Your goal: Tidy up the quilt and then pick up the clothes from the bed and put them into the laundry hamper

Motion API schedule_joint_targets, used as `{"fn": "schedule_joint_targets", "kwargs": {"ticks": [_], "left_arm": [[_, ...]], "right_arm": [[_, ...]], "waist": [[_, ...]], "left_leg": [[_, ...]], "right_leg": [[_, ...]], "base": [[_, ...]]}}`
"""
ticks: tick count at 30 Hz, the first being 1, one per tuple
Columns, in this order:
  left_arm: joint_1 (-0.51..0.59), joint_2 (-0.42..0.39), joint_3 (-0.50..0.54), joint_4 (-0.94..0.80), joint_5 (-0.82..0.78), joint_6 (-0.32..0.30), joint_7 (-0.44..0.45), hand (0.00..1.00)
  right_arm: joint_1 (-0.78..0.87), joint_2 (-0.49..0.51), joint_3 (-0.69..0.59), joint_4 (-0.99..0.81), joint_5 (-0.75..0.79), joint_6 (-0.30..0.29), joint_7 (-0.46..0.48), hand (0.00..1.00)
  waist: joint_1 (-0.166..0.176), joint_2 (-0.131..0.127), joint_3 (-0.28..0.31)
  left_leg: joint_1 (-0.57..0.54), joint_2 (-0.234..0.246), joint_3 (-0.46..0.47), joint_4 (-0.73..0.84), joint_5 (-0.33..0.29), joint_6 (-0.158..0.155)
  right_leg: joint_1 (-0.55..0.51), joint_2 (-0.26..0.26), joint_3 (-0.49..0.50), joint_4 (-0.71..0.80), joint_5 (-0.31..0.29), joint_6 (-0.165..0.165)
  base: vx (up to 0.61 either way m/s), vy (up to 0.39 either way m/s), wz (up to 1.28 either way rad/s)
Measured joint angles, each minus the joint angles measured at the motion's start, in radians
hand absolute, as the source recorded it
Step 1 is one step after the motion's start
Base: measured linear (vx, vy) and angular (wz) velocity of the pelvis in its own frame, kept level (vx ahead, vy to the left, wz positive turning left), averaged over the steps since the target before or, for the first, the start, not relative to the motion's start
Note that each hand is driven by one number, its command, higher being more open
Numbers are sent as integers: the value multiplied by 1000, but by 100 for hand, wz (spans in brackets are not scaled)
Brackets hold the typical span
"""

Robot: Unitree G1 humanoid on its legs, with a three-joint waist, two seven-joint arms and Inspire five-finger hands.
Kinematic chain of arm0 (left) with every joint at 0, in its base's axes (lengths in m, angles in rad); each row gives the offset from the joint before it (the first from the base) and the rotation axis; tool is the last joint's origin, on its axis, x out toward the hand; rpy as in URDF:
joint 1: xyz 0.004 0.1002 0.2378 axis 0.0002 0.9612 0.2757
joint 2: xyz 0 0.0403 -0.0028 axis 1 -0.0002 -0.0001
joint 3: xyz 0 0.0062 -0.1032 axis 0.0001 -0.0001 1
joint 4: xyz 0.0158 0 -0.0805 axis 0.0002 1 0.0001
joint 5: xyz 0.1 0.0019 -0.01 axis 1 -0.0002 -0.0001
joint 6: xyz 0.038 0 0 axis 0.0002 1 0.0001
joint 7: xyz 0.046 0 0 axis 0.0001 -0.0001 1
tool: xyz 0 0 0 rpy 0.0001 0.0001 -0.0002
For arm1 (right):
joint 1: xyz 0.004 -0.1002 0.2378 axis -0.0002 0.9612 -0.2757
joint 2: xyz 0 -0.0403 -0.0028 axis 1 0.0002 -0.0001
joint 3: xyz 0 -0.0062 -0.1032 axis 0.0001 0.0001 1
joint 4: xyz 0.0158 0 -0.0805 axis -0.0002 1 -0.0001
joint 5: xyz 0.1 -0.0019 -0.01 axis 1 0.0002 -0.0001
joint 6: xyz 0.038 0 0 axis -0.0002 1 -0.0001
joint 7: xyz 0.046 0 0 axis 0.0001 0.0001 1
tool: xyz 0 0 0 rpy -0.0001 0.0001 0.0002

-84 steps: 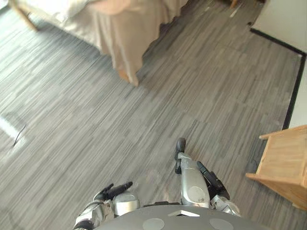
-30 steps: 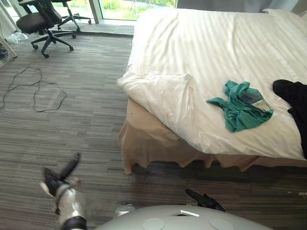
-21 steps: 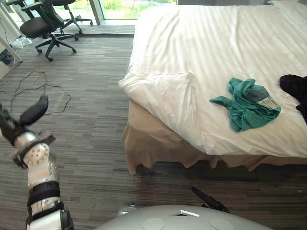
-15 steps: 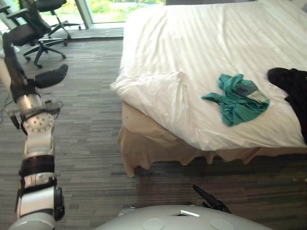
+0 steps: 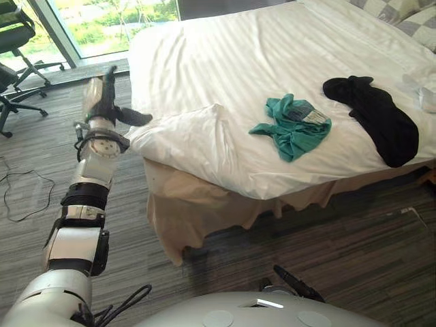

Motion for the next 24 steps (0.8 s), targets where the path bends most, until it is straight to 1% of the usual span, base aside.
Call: {"fn": "schedule_joint_targets", "kwargs": {"ticks": [1, 4, 6, 7, 8, 9, 10, 13, 14, 16, 17, 20, 22, 23, 24], "left_arm": [[-7, -18, -3, 0, 0, 8, 3, 100], [-28, -40, -8, 8, 5, 10, 32, 100], [-88, -65, -12, 25, 6, 22, 78, 100], [-101, -67, -12, 25, 6, 25, 93, 100], [-126, -76, -12, 25, 5, 29, 129, 100], [-134, -81, -13, 25, 5, 30, 144, 100], [-151, -96, -14, 25, 4, 31, 169, 100], [-194, -116, -23, 25, 5, 31, 220, 100], [-205, -117, -26, 25, 5, 30, 229, 100], [-251, -123, -34, 25, 8, 24, 249, 100], [-262, -123, -39, 25, 10, 24, 253, 100], [-325, -124, -74, 25, 37, 25, 253, 100], [-371, -124, -96, 24, 40, 69, 200, 100], [-376, -124, -99, 22, 42, 85, 181, 100], [-400, -122, -106, 21, 43, 154, 96, 0]], "right_arm": [[0, -1, 8, -1, 0, 4, -5, 100], [-1, -4, 38, -21, 3, 15, -25, 100], [-11, -2, 66, -37, 6, 17, -26, 100], [-11, 3, 68, -43, 10, 16, -27, 100], [-11, 11, 70, -61, 23, 14, -28, 100], [-11, 12, 77, -68, 25, 12, -28, 100], [-11, 10, 87, -86, 39, 7, -27, 100], [-11, -4, 107, -119, 44, -5, -21, 100], [-11, -6, 112, -120, 44, -7, -20, 100], [-11, -10, 122, -156, 44, -14, -15, 100], [-11, -14, 129, -157, 44, -15, -14, 100], [-15, -19, 141, -183, 52, -30, -1, 100], [-33, -21, 145, -196, 53, -34, 5, 100], [-37, -24, 147, -196, 53, -35, 6, 100], [-56, -34, 155, -197, 53, -35, 9, 100]], "waist": [[6, -5, 2], [7, -20, 14], [7, -43, 44], [6, -50, 54], [-1, -62, 71], [-2, -64, 81], [-4, -62, 104], [-11, -46, 135], [-14, -43, 140], [-25, -38, 170], [-23, -38, 175], [-24, -37, 200], [-24, -40, 241], [-24, -39, 245], [-23, -33, 255]], "left_leg": [[-17, 1, 8, -1, 0, 0], [-56, 2, 49, -1, 4, 2], [-98, -4, 85, 3, 18, 7], [-107, -6, 89, 4, 23, 8], [-125, -7, 99, 5, 29, 8], [-127, -7, 106, 5, 29, 8], [-126, -6, 114, 4, 29, 8], [-136, -4, 149, 4, 29, 7], [-139, -4, 156, 4, 29, 7], [-142, -4, 174, 4, 29, 7], [-144, -5, 181, 4, 29, 7], [-175, -4, 193, 9, 29, 7], [-184, -5, 199, 15, 29, 7], [-189, -5, 200, 16, 29, 7], [-216, -6, 202, 20, 29, 7]], "right_leg": [[-17, 0, 1, 0, 5, -2], [-63, -5, 14, 0, 19, -1], [-115, -13, 34, 0, 35, 1], [-128, -13, 39, 0, 39, 1], [-154, -13, 51, 0, 46, -2], [-159, -12, 56, 0, 47, -2], [-161, -10, 61, 0, 47, -2], [-185, -5, 86, 1, 47, -2], [-191, -5, 88, 2, 47, -2], [-201, -4, 100, 3, 47, -2], [-210, -3, 108, 8, 47, -2], [-258, -1, 121, 32, 47, -2], [-270, -2, 133, 37, 47, -2], [-276, -2, 135, 39, 47, -2], [-309, -4, 140, 50, 47, -2]], "base": [[-68, -32, -3], [-43, -21, -7], [-54, -17, -13], [-37, -29, -22], [-23, -32, -18], [-7, -45, -19], [-5, -37, -12], [0, -45, -20], [3, -40, -22], [-11, -42, -16], [-31, -42, -21], [-31, -33, -10], [-32, -26, -5], [-54, -27, -5], [-49, -30, -1]]}}
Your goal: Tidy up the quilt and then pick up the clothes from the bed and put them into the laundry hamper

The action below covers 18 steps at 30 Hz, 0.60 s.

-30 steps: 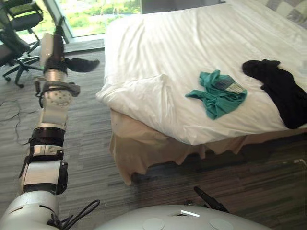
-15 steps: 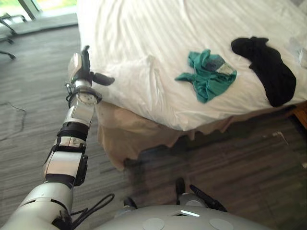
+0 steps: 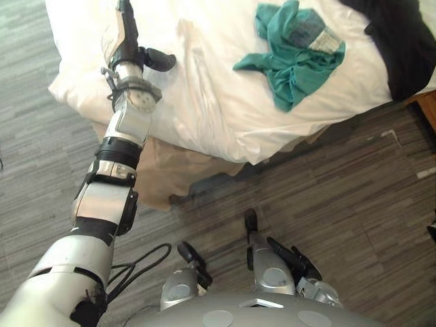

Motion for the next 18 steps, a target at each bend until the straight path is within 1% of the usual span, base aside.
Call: {"fn": "schedule_joint_targets", "kwargs": {"ticks": [1, 3, 4, 5, 6, 7, 8, 10, 13, 15, 17, 18], "left_arm": [[-22, 1, -3, 7, 1, 67, -77, 0], [-34, 4, -2, 2, 25, 126, -155, 0], [-39, 5, -2, -11, 44, 132, -159, 0], [-68, 17, -1, -19, 69, 147, -197, 0], [-99, 41, -1, -11, 74, 167, -252, 0], [-113, 54, 0, 0, 74, 178, -289, 0], [-118, 77, 0, 6, 73, 178, -329, 0], [-129, 93, -1, 8, 71, 178, -368, 0], [-115, 102, -12, 9, 45, 171, -378, 0], [-100, 126, -32, 10, -32, 151, -381, 0], [-77, 136, -63, 10, -100, 132, -402, 0], [-46, 146, -83, 4, -148, 106, -429, 0]], "right_arm": [[-19, -5, -1, -4, 0, -1, 2, 100], [-39, -12, -1, -10, 0, 0, 4, 100], [-41, -14, -1, -17, 0, 0, 4, 100], [-42, -21, -1, -30, 0, 0, 8, 100], [-53, -23, 0, -30, 0, 1, 10, 100], [-60, -24, 1, -29, 0, 1, 11, 100], [-68, -27, 1, -29, 0, 0, 15, 100], [-76, -32, 11, -29, -1, -1, 24, 100], [-80, -36, 20, -29, -4, -17, 38, 100], [-80, -36, 20, -28, -11, -27, 38, 100], [-79, -38, 18, -14, -12, -39, 35, 100], [-75, -39, 17, 4, -12, -46, 32, 100]], "waist": [[0, 6, 21], [1, 10, 49], [2, 13, 55], [7, 19, 59], [4, 21, 62], [0, 21, 62], [-3, 21, 62], [-2, 26, 65], [-2, 28, 66], [-3, 31, 67], [-3, 34, 69], [-3, 35, 68]], "left_leg": [[-20, 0, 0, 8, 0, 0], [-38, 0, 6, 13, 2, 2], [-44, 1, 6, 13, 3, 4], [-53, 1, 6, 15, 5, 6], [-54, 2, 6, 18, 5, 6], [-56, 2, 6, 23, 5, 6], [-58, 2, 7, 29, 5, 7], [-59, 2, 5, 28, 5, 7], [-60, 1, -2, 28, 8, 10], [-53, -1, -9, 28, 9, 12], [-29, -3, -23, 26, 9, 13], [-7, -3, -37, 26, 9, 13]], "right_leg": [[-20, -3, 2, 7, 0, 0], [-44, -3, 8, 16, 0, 0], [-48, -3, 8, 17, 0, 0], [-58, -3, 7, 20, 0, -1], [-59, -3, 7, 20, 0, -1], [-59, -4, 7, 21, -1, -1], [-59, -6, 7, 22, -1, -1], [-59, -7, 4, 22, -1, -1], [-54, -10, -4, 23, -3, -3], [-41, -15, -16, 23, -5, -3], [-5, -21, -38, 22, -14, -3], [30, -24, -57, 22, -24, -2]], "base": [[-46, -31, -1], [-44, -37, -4], [-52, -46, -1], [-38, -36, 4], [-36, -32, 2], [-36, -30, 1], [-36, -30, 1], [-33, -28, 4], [-37, -28, 8], [-15, -12, 15], [4, -8, 29], [23, -5, 40]]}}
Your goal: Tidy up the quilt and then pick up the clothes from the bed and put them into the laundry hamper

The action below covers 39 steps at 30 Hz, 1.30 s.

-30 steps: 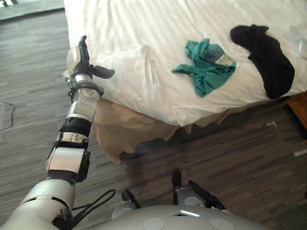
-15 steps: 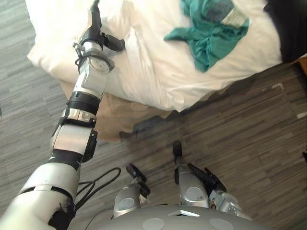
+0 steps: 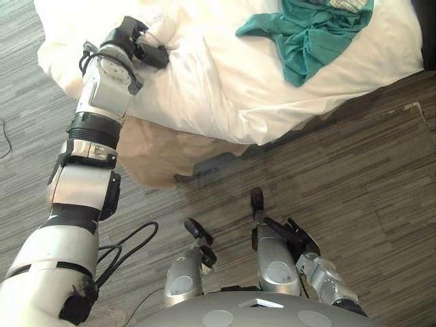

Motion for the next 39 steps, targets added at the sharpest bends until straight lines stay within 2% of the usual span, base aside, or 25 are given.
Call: {"fn": "schedule_joint_targets", "kwargs": {"ticks": [3, 5, 7, 8, 10, 12, 13, 15, 16, 17, 21, 25, 26, 27, 28, 29, 31, 35, 39], "left_arm": [[129, 46, -20, -87, -74, -66, -107, 0], [239, 85, -16, -168, -114, -100, -176, 0], [430, 102, 34, -266, -169, -140, -277, 0], [490, 101, 52, -287, -175, -149, -301, 100], [719, 99, 102, -333, -178, -179, -376, 100], [908, 72, 169, -332, -178, -216, -383, 100], [967, 47, 201, -331, -178, -237, -383, 100], [1043, -31, 279, -316, -173, -300, -375, 100], [1061, -48, 292, -305, -173, -309, -370, 100], [1106, -106, 340, -243, -166, -333, -351, 100], [1168, -261, 503, -48, -164, -376, -273, 100], [1167, -366, 695, 95, -175, -367, -174, 100], [1167, -374, 722, 107, -175, -360, -158, 100], [1166, -384, 776, 129, -172, -326, -109, 100], [1166, -384, 879, 179, -165, -272, -26, 100], [1168, -384, 904, 191, -159, -264, -10, 100], [1207, -384, 1070, 245, -103, -230, 98, 100], [1273, -373, 1223, 268, -108, -233, 219, 100], [1282, -346, 1251, 268, -193, -329, 230, 100]], "right_arm": [[11, 1, -11, 17, 16, -30, -18, 100], [12, 3, -21, 18, 23, -36, -30, 100], [14, 4, -37, 18, 58, -20, -56, 100], [16, 3, -41, 19, 60, -14, -67, 100], [49, 3, -52, 23, 90, -4, -85, 100], [63, 9, -54, 41, 112, 3, -85, 100], [68, 15, -56, 50, 129, 3, -85, 100], [73, 43, -58, 70, 142, 2, -85, 100], [73, 50, -58, 75, 158, 1, -84, 100], [75, 61, -58, 82, 178, 1, -84, 100], [80, 71, -90, 115, 209, -13, -82, 100], [81, 90, -178, 176, 217, -19, -99, 100], [83, 90, -198, 177, 219, -19, -103, 100], [83, 90, -249, 188, 245, -21, -108, 100], [81, 88, -317, 193, 271, -28, -115, 100], [81, 87, -329, 193, 280, -30, -118, 100], [78, 81, -430, 199, 300, -41, -145, 100], [79, 58, -556, 240, 333, -41, -170, 100], [42, 17, -648, 240, 360, -42, -171, 100]], "waist": [[6, 12, -7], [27, 23, -15], [63, 48, -38], [70, 53, -43], [96, 57, -111], [123, 38, -182], [133, 26, -206], [162, -21, -249], [165, -26, -255], [165, -41, -278], [168, -43, -309], [167, -32, -320], [164, -30, -321], [161, -26, -324], [153, -29, -336], [153, -29, -337], [154, -27, -340], [167, -29, -364], [169, -31, -386]], "left_leg": [[41, 4, -45, -1, 0, 0], [59, 8, -67, -2, 0, 0], [95, 13, -91, -9, 0, 0], [113, 13, -93, -14, 0, 0], [145, 14, -110, -19, -3, -4], [160, 18, -115, -18, -8, -12], [166, 21, -120, -19, -11, -16], [195, 32, -141, -18, -19, -26], [206, 33, -141, -18, -20, -27], [226, 34, -139, -16, -31, -28], [258, 35, -136, -13, -73, -34], [276, 44, -131, 7, -95, -34], [282, 44, -130, 8, -98, -35], [295, 44, -128, 8, -104, -37], [295, 44, -127, 13, -111, -36], [295, 44, -127, 14, -111, -36], [293, 44, -130, 15, -121, -37], [294, 42, -150, 16, -123, -36], [294, 32, -177, 17, -129, -33]], "right_leg": [[75, -4, -57, -3, -18, -3], [109, -3, -83, -5, -25, -2], [164, 1, -117, -12, -32, -4], [187, 3, -126, -19, -32, -4], [248, 6, -159, -50, -32, -4], [278, 11, -175, -65, -32, -4], [292, 15, -190, -73, -32, -4], [337, 25, -221, -76, -39, -13], [349, 25, -224, -76, -41, -12], [368, 26, -233, -73, -45, -8], [390, 25, -253, -67, -63, 9], [395, 23, -263, -35, -76, 10], [402, 23, -265, -35, -78, 11], [412, 23, -268, -35, -83, 12], [413, 22, -273, -35, -87, 15], [414, 22, -274, -35, -87, 15], [415, 24, -288, -40, -91, 16], [430, 24, -325, -41, -91, 15], [448, 23, -343, -41, -92, 15]], "base": [[24, -14, 46], [32, -20, 39], [45, -26, 35], [61, -20, 34], [89, -15, 29], [96, -15, 19], [70, -23, 24], [56, -24, 29], [27, -14, 13], [18, -12, -3], [21, -11, -8], [6, -16, -5], [5, -36, -14], [-7, -48, -11], [-9, -41, -9], [-5, -43, 1], [2, -39, 8], [-8, -41, 22], [-49, -18, 20]]}}
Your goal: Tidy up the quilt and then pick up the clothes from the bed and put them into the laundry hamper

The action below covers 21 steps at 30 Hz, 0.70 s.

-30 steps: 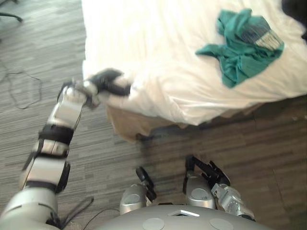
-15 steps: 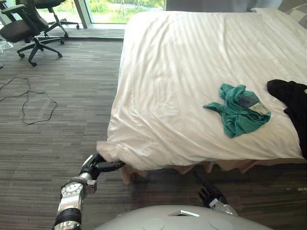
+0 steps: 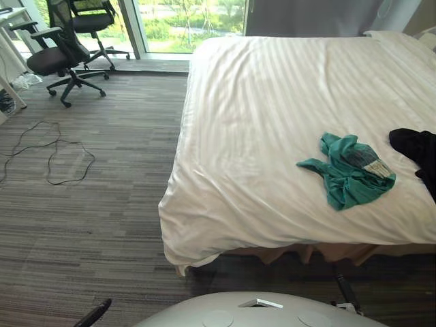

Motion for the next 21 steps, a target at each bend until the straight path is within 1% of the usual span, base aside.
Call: {"fn": "schedule_joint_targets", "kwargs": {"ticks": [1, 2, 4, 5, 7, 8, 9, 10, 11, 12, 13, 14, 15, 16, 17, 18, 19, 20, 21], "left_arm": [[-6, 8, -4, -2, -36, -26, -10, 100], [-15, 16, -19, -6, -71, -62, -24, 100], [-15, 18, -78, -36, -101, -103, -50, 100], [-15, 18, -107, -41, -104, -114, -57, 100], [-4, 10, -254, -59, -111, -151, -72, 100], [-1, 2, -295, -72, -114, -155, -72, 100], [5, -10, -362, -87, -134, -170, -71, 100], [21, -34, -417, -115, -151, -172, -69, 100], [26, -38, -427, -120, -153, -173, -68, 100], [47, -50, -471, -121, -162, -180, -62, 100], [67, -63, -508, -118, -180, -180, -49, 100], [75, -70, -521, -118, -181, -180, -43, 100], [82, -83, -537, -116, -181, -180, -38, 100], [91, -88, -558, -100, -181, -188, -38, 100], [92, -89, -568, -91, -181, -194, -38, 100], [90, -94, -588, -71, -181, -209, -38, 100], [87, -98, -595, -63, -180, -215, -39, 100], [80, -108, -607, -53, -180, -228, -40, 100], [75, -114, -622, -44, -180, -250, -41, 100]], "right_arm": [[-13, -14, -14, -3, -5, -1, 4, 100], [-27, -29, -28, -10, -11, -17, 11, 100], [-44, -48, -29, -47, -56, -57, 24, 100], [-44, -51, -24, -72, -75, -77, 30, 0], [-46, -96, 53, -220, -130, -135, 36, 0], [-47, -123, 74, -269, -166, -135, 43, 0], [-48, -184, 111, -359, -223, -130, 65, 0], [-60, -279, 154, -441, -240, -126, 158, 0], [-65, -296, 161, -454, -240, -127, 182, 0], [-87, -354, 207, -530, -286, -140, 247, 0], [-106, -378, 258, -640, -374, -169, 270, 0], [-114, -380, 283, -694, -406, -177, 283, 0], [-129, -380, 351, -797, -465, -187, 311, 0], [-151, -379, 432, -880, -521, -187, 336, 0], [-170, -379, 482, -911, -541, -185, 347, 0], [-215, -376, 594, -969, -568, -172, 371, 0], [-241, -369, 647, -992, -578, -163, 386, 0], [-294, -353, 758, -1027, -586, -141, 415, 0], [-344, -334, 855, -1039, -585, -112, 437, 0]], "waist": [[0, -3, -6], [0, -7, -19], [0, -20, -35], [-2, -21, -40], [-5, -25, -43], [-5, -26, -44], [-5, -30, -46], [-8, -32, -45], [-11, -33, -44], [-23, -35, -43], [-34, -31, -33], [-37, -37, -23], [-38, -43, -14], [-36, -54, -5], [-35, -60, 0], [-30, -65, 13], [-28, -71, 19], [-20, -74, 42], [-2, -77, 57]], "left_leg": [[-2, -5, -3, 0, -1, 1], [-4, -7, -6, 0, -2, 3], [-6, -11, -10, 0, -3, 6], [-7, -13, -13, 0, -4, 7], [-20, -23, -19, 3, -7, 12], [-27, -26, -20, 4, -6, 14], [-41, -35, -22, 6, -4, 19], [-56, -46, -30, 4, 0, 26], [-58, -48, -32, 4, 1, 27], [-73, -51, -41, 4, 3, 31], [-75, -50, -53, 5, 6, 34], [-75, -48, -61, 6, 7, 35], [-76, -43, -80, 8, 7, 35], [-80, -39, -92, 18, 6, 35], [-82, -38, -101, 24, 7, 35], [-88, -37, -119, 33, 6, 35], [-91, -37, -128, 38, 6, 35], [-90, -37, -144, 39, 6, 35], [-91, -38, -163, 39, 6, 35]], "right_leg": [[3, -2, -2, -1, 0, 0], [5, -4, -7, -2, 0, 0], [4, -8, -7, -2, 0, 0], [4, -10, -7, -2, 0, 0], [-5, -23, -6, -3, 0, 0], [-13, -27, -5, -3, 0, 0], [-26, -34, -2, -2, 0, 0], [-45, -39, 4, -1, 0, 0], [-51, -40, 6, -1, 0, 0], [-65, -41, 14, -1, 0, 0], [-65, -40, 16, -1, 0, 0], [-66, -37, 17, -1, 0, 0], [-65, -33, 17, -1, 0, 0], [-62, -31, 17, 0, 0, 0], [-62, -31, 17, -1, 0, 0], [-62, -31, 16, -1, 0, 0], [-60, -32, 14, -1, 0, -1], [-48, -32, 8, -1, 0, -1], [-39, -33, 0, -1, 0, -1]], "base": [[-68, -13, 2], [-62, -18, -1], [-66, -27, -2], [-61, -16, 1], [-77, -6, 1], [-79, -1, 0], [-82, 14, 1], [-60, 24, 2], [-59, 18, -2], [-2, -17, -7], [0, -35, -9], [-2, -61, -8], [-27, -64, -2], [-22, -61, 1], [-17, -49, 6], [-19, -33, 10], [-30, -29, 23], [-40, -14, 38], [-43, -9, 38]]}}
